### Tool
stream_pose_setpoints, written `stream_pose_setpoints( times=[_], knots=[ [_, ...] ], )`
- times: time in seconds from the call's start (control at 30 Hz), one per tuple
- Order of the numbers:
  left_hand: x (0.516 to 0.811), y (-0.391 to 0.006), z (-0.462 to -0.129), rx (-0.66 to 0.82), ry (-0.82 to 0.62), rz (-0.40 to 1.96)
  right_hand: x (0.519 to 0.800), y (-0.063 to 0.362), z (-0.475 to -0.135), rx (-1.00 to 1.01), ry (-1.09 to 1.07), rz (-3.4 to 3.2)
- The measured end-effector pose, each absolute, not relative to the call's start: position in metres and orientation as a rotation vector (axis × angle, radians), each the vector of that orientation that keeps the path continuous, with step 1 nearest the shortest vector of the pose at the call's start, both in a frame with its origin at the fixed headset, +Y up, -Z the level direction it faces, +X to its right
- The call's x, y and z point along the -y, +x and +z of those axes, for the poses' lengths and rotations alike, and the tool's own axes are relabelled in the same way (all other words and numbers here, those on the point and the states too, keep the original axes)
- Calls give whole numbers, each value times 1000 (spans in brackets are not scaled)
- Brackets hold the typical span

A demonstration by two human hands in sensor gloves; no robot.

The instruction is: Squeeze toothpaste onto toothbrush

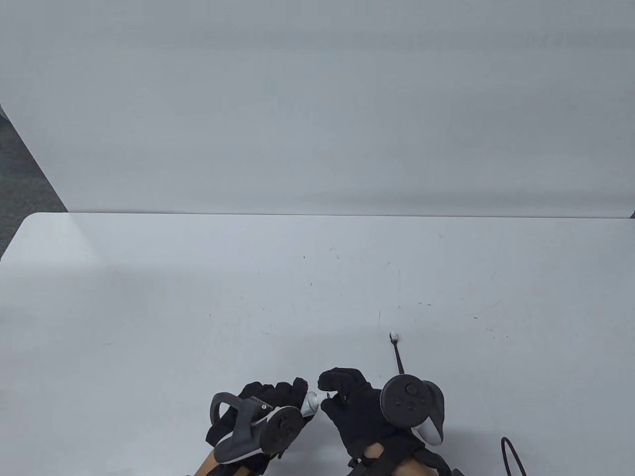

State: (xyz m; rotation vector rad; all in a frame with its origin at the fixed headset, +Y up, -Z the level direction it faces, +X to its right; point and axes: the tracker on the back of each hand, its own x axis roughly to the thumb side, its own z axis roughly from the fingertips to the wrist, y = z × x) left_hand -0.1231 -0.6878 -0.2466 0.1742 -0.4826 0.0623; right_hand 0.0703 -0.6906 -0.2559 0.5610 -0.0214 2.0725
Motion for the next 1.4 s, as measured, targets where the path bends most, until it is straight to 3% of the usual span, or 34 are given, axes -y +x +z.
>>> stream_pose_setpoints(
  times=[0.17, 0.4, 0.6, 0.8, 1.0, 1.2, 1.4],
  knots=[
    [691, -121, -247, 492, 166, 44, 694, 74, -258, 91, 491, 2172],
    [692, -120, -247, 493, 165, 41, 696, 76, -260, -54, 524, 2032],
    [693, -117, -246, 504, 162, 38, 696, 79, -259, 60, 454, 2166],
    [691, -119, -246, 493, 171, 39, 698, 75, -260, -106, 547, 1999],
    [691, -117, -244, 502, 169, 31, 694, 74, -257, 89, 499, 2177],
    [691, -120, -246, 491, 173, 34, 702, 75, -260, -115, 499, 2012],
    [693, -118, -245, 498, 170, 22, 698, 73, -258, 66, 476, 2186]
  ],
)
